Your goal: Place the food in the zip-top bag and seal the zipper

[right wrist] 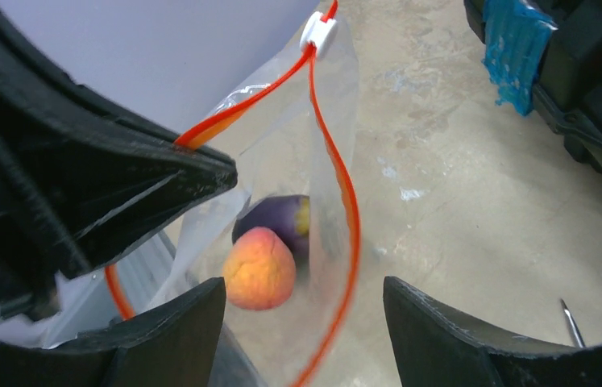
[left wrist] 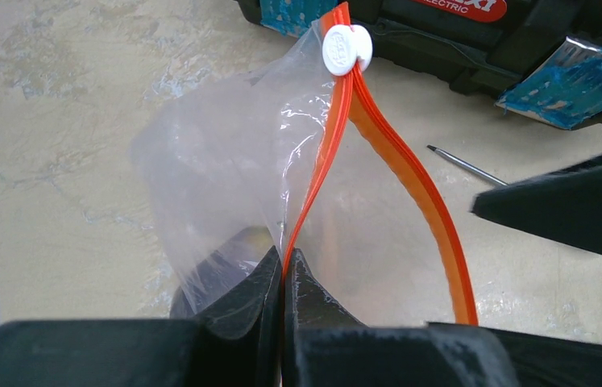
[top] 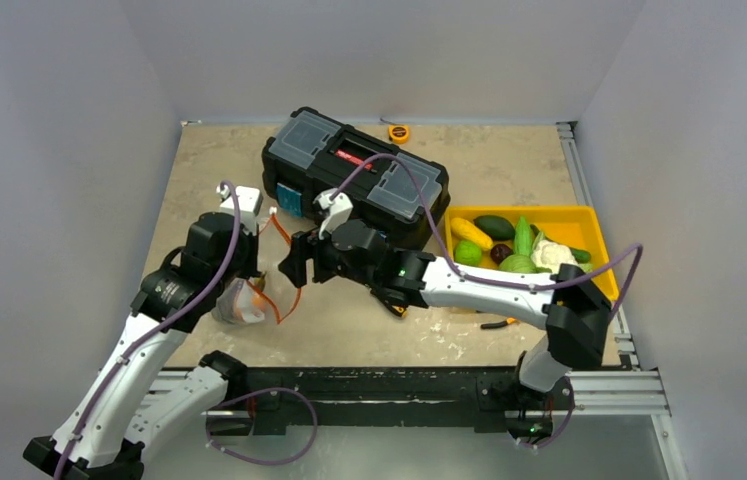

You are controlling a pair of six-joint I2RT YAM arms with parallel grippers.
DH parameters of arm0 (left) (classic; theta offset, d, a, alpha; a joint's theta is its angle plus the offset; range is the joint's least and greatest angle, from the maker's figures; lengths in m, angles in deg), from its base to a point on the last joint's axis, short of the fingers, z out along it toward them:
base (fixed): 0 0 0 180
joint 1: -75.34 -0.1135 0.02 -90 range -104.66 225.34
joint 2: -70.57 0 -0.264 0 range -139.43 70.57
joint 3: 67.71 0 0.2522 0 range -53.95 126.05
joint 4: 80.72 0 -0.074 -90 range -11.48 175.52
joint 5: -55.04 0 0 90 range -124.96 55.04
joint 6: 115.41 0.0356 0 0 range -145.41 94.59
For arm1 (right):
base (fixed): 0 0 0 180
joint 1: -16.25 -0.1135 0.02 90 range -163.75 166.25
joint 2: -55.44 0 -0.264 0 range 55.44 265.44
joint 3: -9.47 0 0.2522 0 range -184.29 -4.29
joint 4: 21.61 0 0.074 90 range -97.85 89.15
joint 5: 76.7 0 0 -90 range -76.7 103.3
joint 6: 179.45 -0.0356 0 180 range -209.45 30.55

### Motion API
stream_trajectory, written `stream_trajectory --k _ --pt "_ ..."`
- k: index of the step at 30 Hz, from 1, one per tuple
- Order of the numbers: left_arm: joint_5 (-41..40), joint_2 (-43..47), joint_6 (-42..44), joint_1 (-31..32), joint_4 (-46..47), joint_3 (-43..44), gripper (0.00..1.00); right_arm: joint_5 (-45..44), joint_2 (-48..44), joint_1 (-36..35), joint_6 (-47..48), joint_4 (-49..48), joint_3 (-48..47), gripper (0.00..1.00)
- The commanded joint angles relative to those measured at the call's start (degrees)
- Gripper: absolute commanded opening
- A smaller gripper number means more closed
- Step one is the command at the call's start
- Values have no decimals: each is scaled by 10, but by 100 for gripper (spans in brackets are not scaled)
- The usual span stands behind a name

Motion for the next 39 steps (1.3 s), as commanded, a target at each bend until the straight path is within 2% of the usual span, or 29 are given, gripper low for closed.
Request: stream_trajectory --k 1,5,12,14,21,24,29,33,39 --pt "-5 -2 -7 2 18 2 0 -7 -79 -2 12 49 23 71" --pt "-6 -7 -7 2 16 3 0 -49 -145 -2 23 93 61 71" --pt "-5 -9 -7 2 16 3 0 -243 -274 17 66 173 146 72" --pt "-5 -10 -7 2 16 3 0 -274 -319 50 53 194 174 73" --pt "0 -15 -7 2 16 4 0 -296 -475 229 -1 222 283 73" --pt "1 -15 -7 2 16 4 0 -258 -483 312 -16 233 309 73" --pt "-2 -17 -7 2 15 3 0 -152 -430 426 -32 229 332 72" --pt "-5 -17 -7 2 15 2 0 -72 -379 461 -33 198 345 72" --pt "-6 -18 -7 2 14 2 0 -14 -324 486 -40 159 356 73"
